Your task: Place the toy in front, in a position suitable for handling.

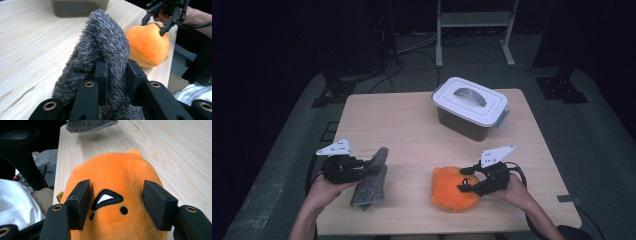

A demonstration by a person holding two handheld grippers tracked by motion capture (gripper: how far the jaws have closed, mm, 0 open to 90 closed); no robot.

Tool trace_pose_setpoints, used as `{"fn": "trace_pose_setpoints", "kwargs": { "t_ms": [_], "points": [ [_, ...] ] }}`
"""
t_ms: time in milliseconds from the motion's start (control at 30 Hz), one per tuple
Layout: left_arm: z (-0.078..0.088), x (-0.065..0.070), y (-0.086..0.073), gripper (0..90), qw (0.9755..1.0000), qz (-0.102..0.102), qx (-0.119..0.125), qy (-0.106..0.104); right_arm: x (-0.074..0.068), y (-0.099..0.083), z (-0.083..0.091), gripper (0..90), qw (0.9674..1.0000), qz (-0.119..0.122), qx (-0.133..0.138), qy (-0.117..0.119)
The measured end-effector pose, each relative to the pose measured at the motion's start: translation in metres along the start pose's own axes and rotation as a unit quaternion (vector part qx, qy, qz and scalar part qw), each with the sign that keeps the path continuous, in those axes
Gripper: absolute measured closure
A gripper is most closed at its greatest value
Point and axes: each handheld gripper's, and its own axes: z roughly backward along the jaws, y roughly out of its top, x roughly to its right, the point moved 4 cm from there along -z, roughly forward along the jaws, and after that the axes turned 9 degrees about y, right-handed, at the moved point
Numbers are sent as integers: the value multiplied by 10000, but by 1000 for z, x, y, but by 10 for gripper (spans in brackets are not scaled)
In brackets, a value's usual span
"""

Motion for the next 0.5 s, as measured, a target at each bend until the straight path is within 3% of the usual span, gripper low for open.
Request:
{"fn": "trace_pose_setpoints", "kwargs": {
  "t_ms": [267,500],
  "points": [
    [28,-22,-17,733,9988,168,-104,456,1,0,0,384,10000,2,-11,8],
    [34,-37,-33,727,9952,234,-370,871,1,0,0,379,10000,-2,-12,-7]
  ]
}}
